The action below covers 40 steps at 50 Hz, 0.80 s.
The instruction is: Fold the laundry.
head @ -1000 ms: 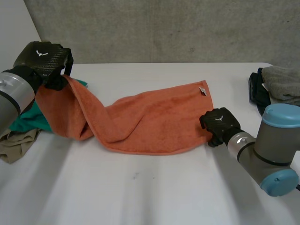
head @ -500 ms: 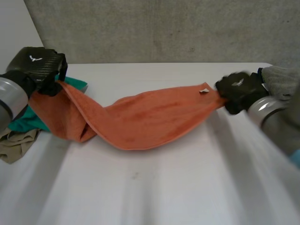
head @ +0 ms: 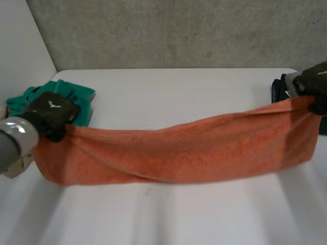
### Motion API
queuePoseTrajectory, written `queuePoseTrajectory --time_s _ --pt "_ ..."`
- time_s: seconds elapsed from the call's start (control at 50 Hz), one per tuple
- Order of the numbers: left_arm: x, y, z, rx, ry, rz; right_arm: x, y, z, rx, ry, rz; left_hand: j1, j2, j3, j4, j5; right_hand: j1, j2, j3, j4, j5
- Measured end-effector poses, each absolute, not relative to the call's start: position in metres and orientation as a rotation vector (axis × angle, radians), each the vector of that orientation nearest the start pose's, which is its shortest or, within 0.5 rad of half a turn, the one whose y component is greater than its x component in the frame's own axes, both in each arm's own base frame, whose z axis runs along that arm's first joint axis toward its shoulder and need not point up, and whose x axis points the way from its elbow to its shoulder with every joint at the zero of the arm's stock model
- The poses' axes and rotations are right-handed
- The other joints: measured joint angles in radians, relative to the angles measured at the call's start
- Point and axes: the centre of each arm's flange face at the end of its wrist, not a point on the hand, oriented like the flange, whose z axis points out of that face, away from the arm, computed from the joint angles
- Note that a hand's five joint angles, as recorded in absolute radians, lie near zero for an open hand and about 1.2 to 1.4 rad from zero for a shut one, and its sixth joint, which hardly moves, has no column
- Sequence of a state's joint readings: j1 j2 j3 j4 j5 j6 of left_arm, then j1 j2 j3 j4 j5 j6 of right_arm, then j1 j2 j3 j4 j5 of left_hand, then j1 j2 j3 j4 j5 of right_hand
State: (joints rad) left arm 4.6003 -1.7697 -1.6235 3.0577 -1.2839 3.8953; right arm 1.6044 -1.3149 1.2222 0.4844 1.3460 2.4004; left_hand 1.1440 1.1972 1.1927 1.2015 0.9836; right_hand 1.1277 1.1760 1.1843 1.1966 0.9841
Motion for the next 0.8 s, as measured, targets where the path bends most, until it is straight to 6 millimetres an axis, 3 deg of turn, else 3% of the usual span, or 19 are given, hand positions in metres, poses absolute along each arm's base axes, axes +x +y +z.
queuePoseTrajectory --time_s 0.02,0.08,0.16,0.22,0.26,0.32,0.36,0.42,0.56,0.58,0.62,0.8 --pt "-0.191 -0.290 0.228 1.244 2.099 -1.747 0.162 -0.319 0.294 -1.245 2.496 -1.854 0.000 0.000 0.000 0.000 0.000 0.000 0.000 0.000 0.000 0.000" --pt "-0.211 -0.324 0.221 1.278 1.981 -1.816 0.167 -0.350 0.275 -1.183 2.529 -1.852 0.000 0.000 0.001 0.000 0.000 0.000 0.000 0.000 0.000 0.000" --pt "-0.235 -0.365 0.247 1.193 1.758 -1.991 0.173 -0.383 0.282 -1.042 2.480 -2.059 0.000 0.000 0.001 0.000 0.000 0.000 0.000 0.003 0.001 0.000" --pt "-0.247 -0.389 0.280 1.066 1.584 -2.141 0.179 -0.408 0.306 -0.846 2.323 -2.347 0.000 0.001 0.001 0.001 0.000 0.000 0.000 0.003 0.001 0.000" --pt "-0.254 -0.408 0.323 0.868 1.390 -2.324 0.182 -0.425 0.337 -0.627 2.073 -2.625 0.000 0.001 0.001 0.001 0.000 -0.001 0.000 0.003 0.001 0.000" --pt "-0.253 -0.418 0.366 0.647 1.202 -2.506 0.181 -0.433 0.372 -0.417 1.765 -2.855 0.000 0.001 0.001 0.001 0.000 0.000 0.000 0.003 0.001 0.000" --pt "-0.250 -0.420 0.388 0.522 1.103 -2.607 0.180 -0.434 0.390 -0.316 1.592 -2.955 0.000 0.001 0.001 0.001 0.000 -0.001 0.000 0.004 0.001 0.000" --pt "-0.247 -0.419 0.402 0.423 1.038 -2.693 0.179 -0.433 0.402 -0.243 1.458 -3.023 0.000 0.001 0.001 0.001 0.000 -0.001 0.000 0.004 0.001 0.000" --pt "-0.245 -0.421 0.387 0.416 1.114 -2.704 0.181 -0.435 0.393 -0.277 1.473 -3.003 0.000 0.001 0.001 0.001 0.000 0.000 0.000 0.004 0.001 0.000" --pt "-0.246 -0.421 0.360 0.473 1.228 -2.657 0.184 -0.437 0.373 -0.356 1.568 -2.930 0.000 0.001 0.001 0.001 0.000 0.000 0.000 0.004 0.001 0.000" --pt "-0.247 -0.421 0.344 0.510 1.291 -2.627 0.187 -0.439 0.356 -0.413 1.648 -2.862 0.000 0.001 0.001 0.001 0.000 0.000 0.000 0.004 0.001 0.006" --pt "-0.258 -0.402 0.237 0.777 1.643 -2.422 0.198 -0.442 0.241 -0.696 2.102 -2.452 0.000 0.001 0.002 0.001 0.011 0.000 0.000 0.004 0.001 0.008"
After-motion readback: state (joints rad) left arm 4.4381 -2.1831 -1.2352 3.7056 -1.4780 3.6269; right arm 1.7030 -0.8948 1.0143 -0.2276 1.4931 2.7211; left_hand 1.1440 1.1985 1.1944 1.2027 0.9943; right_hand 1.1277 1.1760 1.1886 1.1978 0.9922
